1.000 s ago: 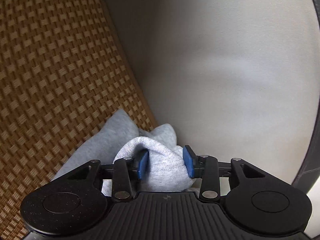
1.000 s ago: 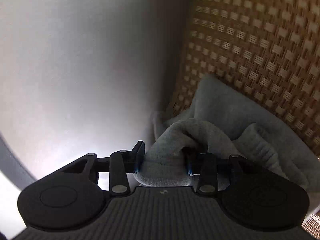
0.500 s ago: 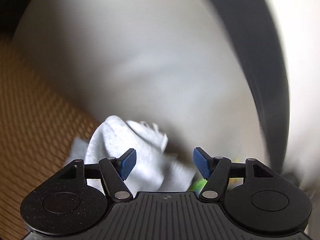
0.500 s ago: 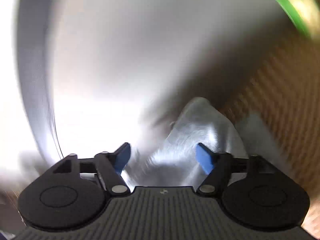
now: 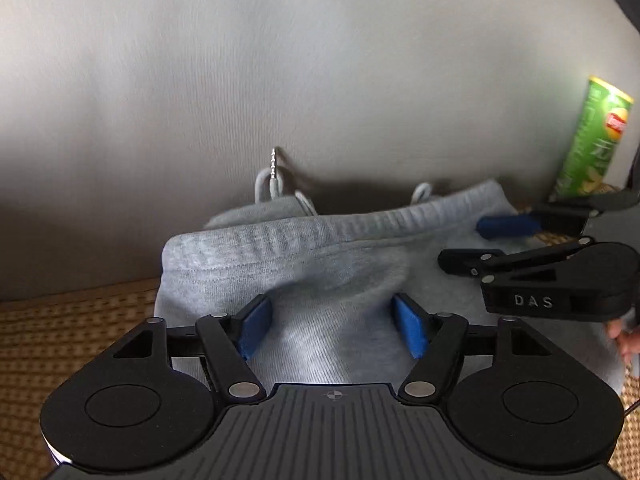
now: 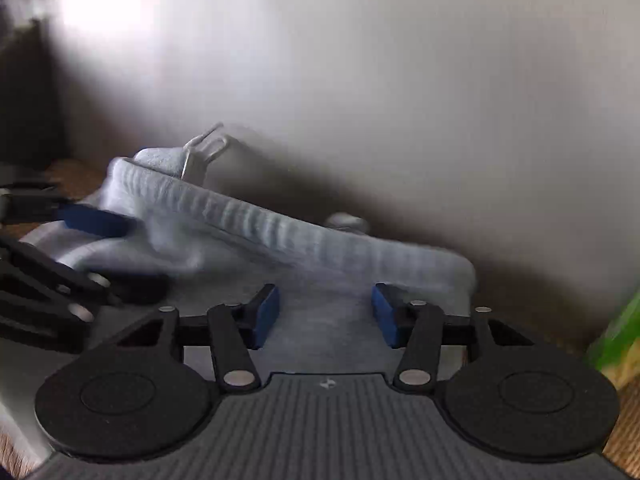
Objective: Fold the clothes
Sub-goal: 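Release the hem with both grippers and press the folded hoodie flat, then grasp the ribbed hem edge of the folded hoodie with both grippers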
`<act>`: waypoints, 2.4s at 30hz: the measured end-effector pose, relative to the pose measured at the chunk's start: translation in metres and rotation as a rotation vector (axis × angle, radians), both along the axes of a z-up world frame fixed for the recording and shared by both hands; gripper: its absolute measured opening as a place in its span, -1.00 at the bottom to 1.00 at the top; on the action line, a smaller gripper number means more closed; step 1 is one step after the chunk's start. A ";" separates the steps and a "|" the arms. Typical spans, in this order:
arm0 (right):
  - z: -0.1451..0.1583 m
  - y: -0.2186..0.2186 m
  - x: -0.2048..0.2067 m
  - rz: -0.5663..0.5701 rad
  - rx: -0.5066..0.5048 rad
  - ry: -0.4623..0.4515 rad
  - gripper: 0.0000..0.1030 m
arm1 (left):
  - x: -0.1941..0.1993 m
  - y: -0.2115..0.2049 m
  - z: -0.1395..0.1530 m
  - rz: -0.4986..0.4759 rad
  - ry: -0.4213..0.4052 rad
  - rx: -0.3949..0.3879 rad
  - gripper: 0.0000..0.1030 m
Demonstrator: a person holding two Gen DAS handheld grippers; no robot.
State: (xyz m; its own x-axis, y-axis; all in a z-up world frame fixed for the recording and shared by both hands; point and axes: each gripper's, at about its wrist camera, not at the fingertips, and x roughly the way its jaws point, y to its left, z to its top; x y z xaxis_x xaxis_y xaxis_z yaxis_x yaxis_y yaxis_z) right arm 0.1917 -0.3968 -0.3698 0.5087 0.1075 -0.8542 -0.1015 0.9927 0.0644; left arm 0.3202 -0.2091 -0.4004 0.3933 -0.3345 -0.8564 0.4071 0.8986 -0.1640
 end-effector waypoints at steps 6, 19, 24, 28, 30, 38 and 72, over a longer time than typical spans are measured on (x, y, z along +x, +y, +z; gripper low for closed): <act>-0.024 -0.020 0.023 -0.093 0.125 0.082 0.10 | 0.012 0.009 -0.014 0.023 0.030 -0.012 0.45; 0.044 -0.001 -0.112 -0.019 0.020 -0.118 0.30 | -0.103 0.027 0.014 0.110 -0.071 -0.027 0.78; 0.013 -0.001 -0.108 -0.105 -0.007 -0.110 0.34 | -0.087 0.019 0.011 0.183 -0.081 -0.011 0.88; 0.046 -0.002 -0.119 -0.131 0.028 -0.164 0.18 | -0.122 0.029 0.034 0.206 -0.140 -0.047 0.76; 0.062 0.000 -0.146 -0.115 0.043 -0.200 0.20 | -0.144 0.029 0.031 0.216 -0.161 -0.027 0.77; 0.017 0.025 -0.201 -0.080 -0.087 -0.212 0.45 | -0.161 0.015 -0.007 0.218 -0.201 0.036 0.97; -0.038 -0.011 0.005 -0.117 0.164 -0.014 0.37 | 0.033 0.035 -0.053 0.351 0.047 -0.031 0.99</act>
